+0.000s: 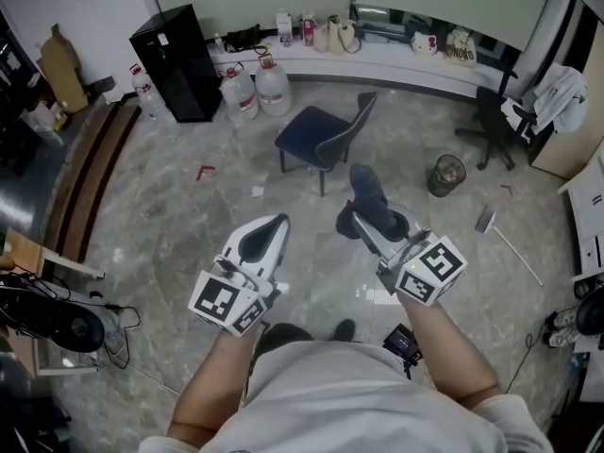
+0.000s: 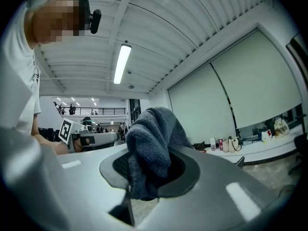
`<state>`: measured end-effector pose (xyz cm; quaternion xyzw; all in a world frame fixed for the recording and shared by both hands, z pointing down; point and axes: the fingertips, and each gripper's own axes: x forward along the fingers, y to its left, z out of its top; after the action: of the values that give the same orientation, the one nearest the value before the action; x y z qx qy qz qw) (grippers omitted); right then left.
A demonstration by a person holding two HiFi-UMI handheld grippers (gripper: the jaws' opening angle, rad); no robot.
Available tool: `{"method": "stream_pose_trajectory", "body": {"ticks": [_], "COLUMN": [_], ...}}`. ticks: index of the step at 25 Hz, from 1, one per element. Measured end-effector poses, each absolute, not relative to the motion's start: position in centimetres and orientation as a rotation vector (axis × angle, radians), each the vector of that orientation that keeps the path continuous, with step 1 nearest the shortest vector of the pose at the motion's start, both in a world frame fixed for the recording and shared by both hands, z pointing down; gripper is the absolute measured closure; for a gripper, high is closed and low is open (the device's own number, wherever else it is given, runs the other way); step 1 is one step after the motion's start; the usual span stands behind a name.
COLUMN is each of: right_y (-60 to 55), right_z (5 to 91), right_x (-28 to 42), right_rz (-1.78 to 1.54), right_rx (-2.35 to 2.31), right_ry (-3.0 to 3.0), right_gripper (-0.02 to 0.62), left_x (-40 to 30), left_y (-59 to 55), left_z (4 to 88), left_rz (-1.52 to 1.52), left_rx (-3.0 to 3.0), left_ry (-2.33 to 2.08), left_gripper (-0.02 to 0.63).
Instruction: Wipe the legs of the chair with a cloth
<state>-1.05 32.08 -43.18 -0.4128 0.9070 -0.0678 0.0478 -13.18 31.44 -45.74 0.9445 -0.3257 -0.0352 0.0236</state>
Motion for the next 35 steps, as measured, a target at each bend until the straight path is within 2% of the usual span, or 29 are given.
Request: {"method": "stream_pose_trajectory", "body": {"ticks": [6,12,20,26,35], "right_y": [20.6,5.1,-13.9,-22.7,-24.4], "right_z": [-42.4,-39.3,-33.1,-20.9,12.1], "right_x": [1.7,1.4,3.5,5.9,5.9], "right_rz": [-0.204,-0.18,-0.18,-0.1,-0.118], "right_rx": [-1.312,-1.375,-1.506,-1.517,-1.415], "right_ry": [2.746,2.749,2.795,2.834,2.89], "right_gripper": [0.509,0.509,0.509,0.509,0.509], "left_x": [-12.6,-12.0,-7.0,-2.7,-0.7], "left_y": [19.4,1.8,-19.4,-27.2,-33.2], "left_z": [-44.2,-41.1,-35.6,-21.6,10.4], "left_rz": [-0.104,-0.174,-0.189,-0.199,-0.208], "left_rx": [2.906,2.97,3.006,2.984,2.929], "left_ry": [-1.011,-0.998,-0.811,-0.73,-0.785], "left_gripper": [0.6,0.6,0.6,0.6,0.6]}}
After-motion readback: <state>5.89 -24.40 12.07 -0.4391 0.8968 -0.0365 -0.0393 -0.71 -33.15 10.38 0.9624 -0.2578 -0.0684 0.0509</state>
